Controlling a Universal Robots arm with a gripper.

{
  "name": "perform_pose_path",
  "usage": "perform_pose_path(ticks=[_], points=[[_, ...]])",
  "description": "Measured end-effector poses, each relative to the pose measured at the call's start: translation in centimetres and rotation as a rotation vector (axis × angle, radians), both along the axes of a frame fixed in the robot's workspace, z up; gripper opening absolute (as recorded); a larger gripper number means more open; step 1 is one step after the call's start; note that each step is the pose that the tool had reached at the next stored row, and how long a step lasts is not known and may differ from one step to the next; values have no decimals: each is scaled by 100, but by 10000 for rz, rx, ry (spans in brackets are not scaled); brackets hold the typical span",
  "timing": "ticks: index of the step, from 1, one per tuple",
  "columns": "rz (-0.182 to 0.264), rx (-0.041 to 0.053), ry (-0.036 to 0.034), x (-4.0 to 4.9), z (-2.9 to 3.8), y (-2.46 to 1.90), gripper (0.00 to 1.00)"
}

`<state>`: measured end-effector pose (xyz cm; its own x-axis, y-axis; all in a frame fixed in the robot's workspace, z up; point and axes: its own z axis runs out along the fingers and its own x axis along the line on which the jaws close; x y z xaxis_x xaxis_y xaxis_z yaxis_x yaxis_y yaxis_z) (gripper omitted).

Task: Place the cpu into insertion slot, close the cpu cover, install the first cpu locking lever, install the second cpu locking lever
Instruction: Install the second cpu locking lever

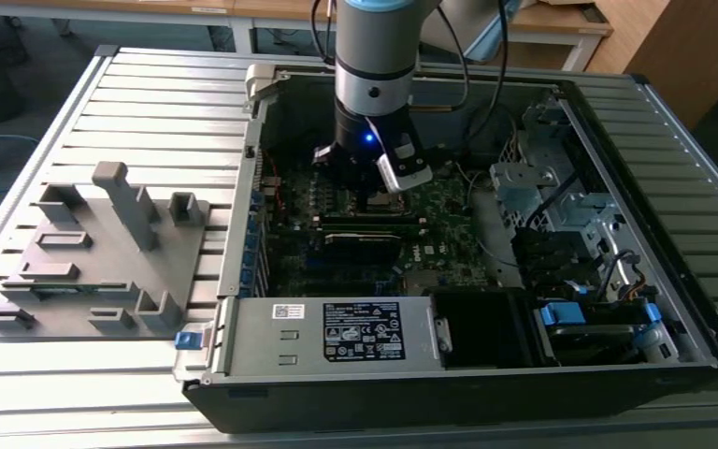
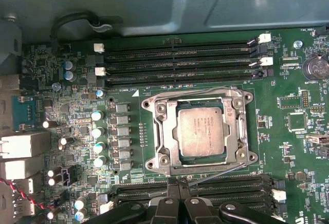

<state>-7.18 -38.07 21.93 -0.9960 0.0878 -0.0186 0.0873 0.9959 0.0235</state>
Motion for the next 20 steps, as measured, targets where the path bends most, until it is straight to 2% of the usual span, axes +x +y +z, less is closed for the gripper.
perform_pose_path(ticks=[7, 20], points=[[1, 0, -1, -2, -24, 0, 10], [-1, -11, 0, -61, -49, 0, 10]])
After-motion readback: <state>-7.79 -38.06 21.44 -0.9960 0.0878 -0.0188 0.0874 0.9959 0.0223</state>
